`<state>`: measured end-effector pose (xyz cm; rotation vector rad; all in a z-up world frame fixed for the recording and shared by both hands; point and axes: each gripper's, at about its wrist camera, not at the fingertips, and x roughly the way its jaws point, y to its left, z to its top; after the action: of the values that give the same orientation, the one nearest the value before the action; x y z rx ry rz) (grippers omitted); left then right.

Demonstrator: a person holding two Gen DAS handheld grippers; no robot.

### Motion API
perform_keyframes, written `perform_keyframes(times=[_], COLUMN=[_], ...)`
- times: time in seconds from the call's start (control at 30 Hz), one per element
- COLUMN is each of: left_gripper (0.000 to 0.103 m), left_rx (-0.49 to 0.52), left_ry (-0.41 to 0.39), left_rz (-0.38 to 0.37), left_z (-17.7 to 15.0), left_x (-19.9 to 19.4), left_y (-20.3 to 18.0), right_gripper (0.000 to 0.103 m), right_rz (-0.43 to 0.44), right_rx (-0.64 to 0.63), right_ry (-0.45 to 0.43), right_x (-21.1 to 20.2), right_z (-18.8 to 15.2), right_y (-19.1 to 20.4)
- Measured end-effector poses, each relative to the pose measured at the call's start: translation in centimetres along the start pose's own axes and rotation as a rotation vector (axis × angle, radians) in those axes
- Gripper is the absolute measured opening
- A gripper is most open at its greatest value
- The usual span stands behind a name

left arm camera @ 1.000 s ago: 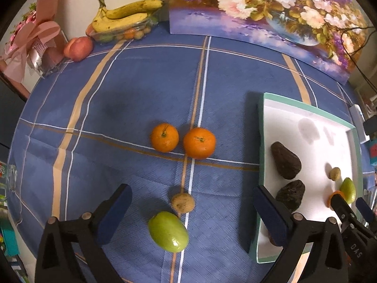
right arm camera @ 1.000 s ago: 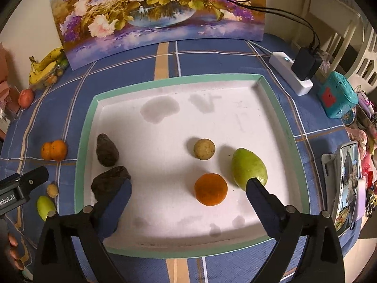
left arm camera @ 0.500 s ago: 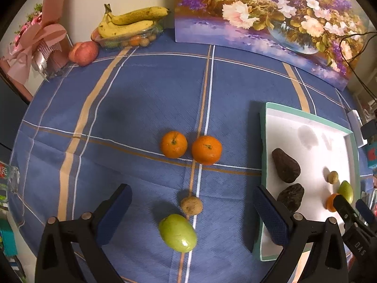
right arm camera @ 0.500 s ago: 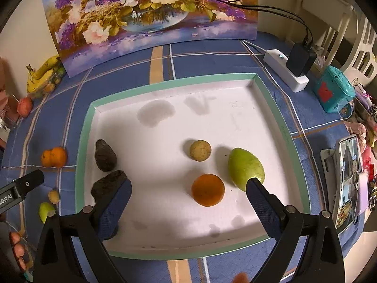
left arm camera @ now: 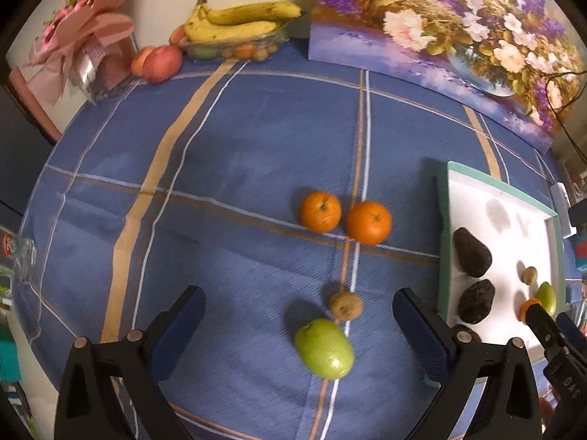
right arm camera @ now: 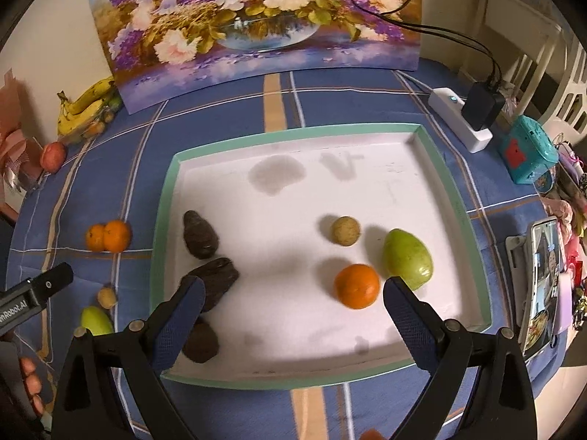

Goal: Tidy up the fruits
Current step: 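Reach the left tool to the green apple while the right tool approaches the small brown kiwi, then grasp the green apple with the left tool while the right tool grasps the small brown kiwi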

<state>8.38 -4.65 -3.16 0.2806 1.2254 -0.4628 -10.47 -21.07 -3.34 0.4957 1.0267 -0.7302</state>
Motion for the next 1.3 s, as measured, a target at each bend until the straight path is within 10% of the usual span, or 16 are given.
perform_keyframes(times=[0.5,0.83,1.3], left_gripper=[0.102,0.060,0.047], left_rx=[-0.011,0.001,-0.038], left_ry=[0.129,0.169,0.135], left_rz=[-0.074,-0.115,-0.156], left_z=[-2.7,-3.2,-2.5], left_x=[3.2,3.8,2.5], left_y=[0.2,-1.2,-0.1], right_gripper=[0.098,0.098,0.098], right_rz=[0.036,0.021,0.028], right_rx=[0.034,0.022,0.019], right_ry=[0.047,0.031,0.024], right_x=[0.5,-0.1,-0.2], right_z=[-2.2,-2.5,-2.4], right_y=[2.1,2.1,2.3])
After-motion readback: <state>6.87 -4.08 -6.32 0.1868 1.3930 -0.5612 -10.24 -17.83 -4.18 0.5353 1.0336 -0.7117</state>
